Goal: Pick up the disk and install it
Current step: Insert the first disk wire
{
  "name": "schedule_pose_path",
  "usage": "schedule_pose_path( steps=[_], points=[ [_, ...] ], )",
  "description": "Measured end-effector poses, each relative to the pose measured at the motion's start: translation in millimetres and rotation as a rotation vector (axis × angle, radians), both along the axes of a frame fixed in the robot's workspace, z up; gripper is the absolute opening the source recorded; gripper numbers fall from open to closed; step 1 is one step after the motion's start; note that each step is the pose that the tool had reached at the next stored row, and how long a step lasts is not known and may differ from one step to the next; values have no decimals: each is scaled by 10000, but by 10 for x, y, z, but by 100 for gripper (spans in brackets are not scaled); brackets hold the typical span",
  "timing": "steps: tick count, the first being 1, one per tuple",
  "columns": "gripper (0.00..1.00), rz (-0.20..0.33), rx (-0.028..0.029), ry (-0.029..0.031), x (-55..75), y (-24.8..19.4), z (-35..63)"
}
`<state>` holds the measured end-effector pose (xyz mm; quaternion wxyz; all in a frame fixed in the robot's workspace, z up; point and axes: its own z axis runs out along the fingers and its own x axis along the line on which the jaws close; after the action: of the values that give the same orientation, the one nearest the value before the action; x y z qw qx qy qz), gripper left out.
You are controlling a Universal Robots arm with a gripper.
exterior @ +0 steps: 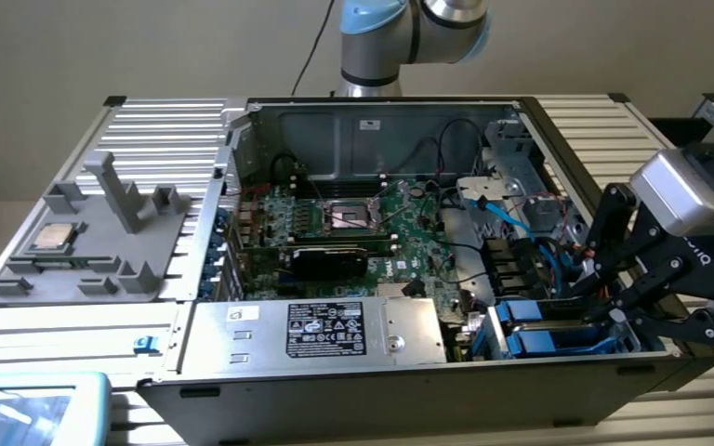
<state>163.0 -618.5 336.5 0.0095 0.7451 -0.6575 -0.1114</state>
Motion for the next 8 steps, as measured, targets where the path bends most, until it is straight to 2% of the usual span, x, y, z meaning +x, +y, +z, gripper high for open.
schedule_pose_path(
  steps=[8],
  points=[
    [29, -42, 9, 1, 4, 0, -6]
  ],
)
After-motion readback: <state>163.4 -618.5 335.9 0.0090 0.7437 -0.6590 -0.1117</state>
